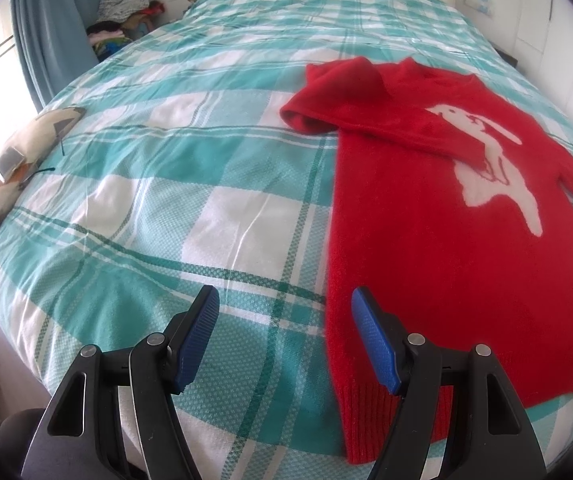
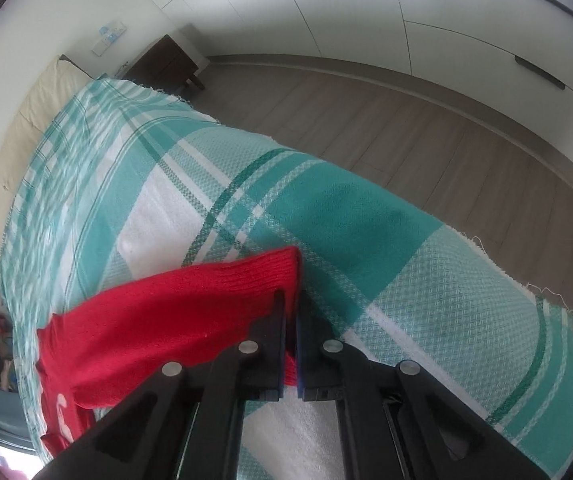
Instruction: Fold small clothes
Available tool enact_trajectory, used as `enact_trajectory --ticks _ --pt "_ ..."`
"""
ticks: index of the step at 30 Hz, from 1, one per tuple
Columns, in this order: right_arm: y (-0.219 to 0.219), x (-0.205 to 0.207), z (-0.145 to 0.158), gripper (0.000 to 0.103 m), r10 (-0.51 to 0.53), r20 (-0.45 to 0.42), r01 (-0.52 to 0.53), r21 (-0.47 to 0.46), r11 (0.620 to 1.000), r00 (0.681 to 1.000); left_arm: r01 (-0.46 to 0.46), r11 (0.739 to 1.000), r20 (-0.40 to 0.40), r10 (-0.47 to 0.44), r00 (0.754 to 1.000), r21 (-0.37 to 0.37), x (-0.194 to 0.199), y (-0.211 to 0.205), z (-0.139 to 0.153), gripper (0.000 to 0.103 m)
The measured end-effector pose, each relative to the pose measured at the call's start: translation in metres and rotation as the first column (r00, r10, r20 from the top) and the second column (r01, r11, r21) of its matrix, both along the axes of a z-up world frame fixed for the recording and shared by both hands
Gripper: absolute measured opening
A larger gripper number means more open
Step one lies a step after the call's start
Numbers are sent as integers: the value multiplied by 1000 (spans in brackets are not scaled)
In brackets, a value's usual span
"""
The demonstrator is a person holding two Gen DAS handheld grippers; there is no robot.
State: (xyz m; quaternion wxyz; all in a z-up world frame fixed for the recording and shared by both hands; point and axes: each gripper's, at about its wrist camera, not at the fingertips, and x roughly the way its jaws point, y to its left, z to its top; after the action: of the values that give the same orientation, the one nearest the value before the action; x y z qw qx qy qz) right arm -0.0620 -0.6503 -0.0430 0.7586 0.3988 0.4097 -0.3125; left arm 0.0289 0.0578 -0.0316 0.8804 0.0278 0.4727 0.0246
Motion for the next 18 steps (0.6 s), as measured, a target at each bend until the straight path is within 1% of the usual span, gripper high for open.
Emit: enact_trajectory --ticks 2,3,4,5,7,8,9,10,11,12,13,14,15,16,18 --pt "2 3 4 3 16 -20 -17 -27 999 1000 1 1000 5 -1 1000 3 0 0 0 72" --pt "3 2 6 5 11 -6 -12 -29 1000 1000 1 1000 8 -1 1000 7 -1 0 1 72" --pt "3 0 9 15 3 5 -3 -27 1000 1000 -1 1000 14 1 1000 10 -2 0 1 72" --pt "4 -3 13 19 -13 6 13 -40 999 1000 -4 1000 26 4 1000 11 -3 0 3 72" --pt "7 -14 26 42 -70 16 71 -87 994 997 -12 1000 73 11 997 18 -9 0 16 72" --pt "9 -20 35 46 -97 36 100 -112 989 995 -9 1000 104 6 995 25 -13 -1 28 72" --pt "12 -27 44 49 -118 58 125 -144 982 991 11 1000 145 -13 989 16 -16 -3 45 72" --pt "16 -33 54 49 -130 74 142 -183 973 989 42 999 190 -42 981 1 -18 -6 64 73" --pt "21 -37 64 49 -137 92 154 -220 963 986 72 997 231 -69 971 -8 -18 -11 83 75" --pt "26 -41 72 51 -135 120 162 -247 955 983 107 994 270 -101 958 -8 -16 -18 101 84" --pt "32 -43 79 54 -126 156 165 -263 951 980 150 989 305 -143 942 -1 -10 -27 116 97" --pt "36 -42 85 56 -114 186 162 -271 949 976 203 979 323 -196 926 12 -2 -39 126 101" --pt "42 -42 89 60 -96 207 152 -277 949 974 264 964 317 -260 912 30 11 -53 129 102" --pt "46 -35 91 61 -72 219 133 -279 951 973 326 944 287 -327 900 52 26 -69 125 103" --pt "55 -26 91 61 -22 231 85 -268 960 973 426 898 177 -439 881 108 61 -103 99 101"
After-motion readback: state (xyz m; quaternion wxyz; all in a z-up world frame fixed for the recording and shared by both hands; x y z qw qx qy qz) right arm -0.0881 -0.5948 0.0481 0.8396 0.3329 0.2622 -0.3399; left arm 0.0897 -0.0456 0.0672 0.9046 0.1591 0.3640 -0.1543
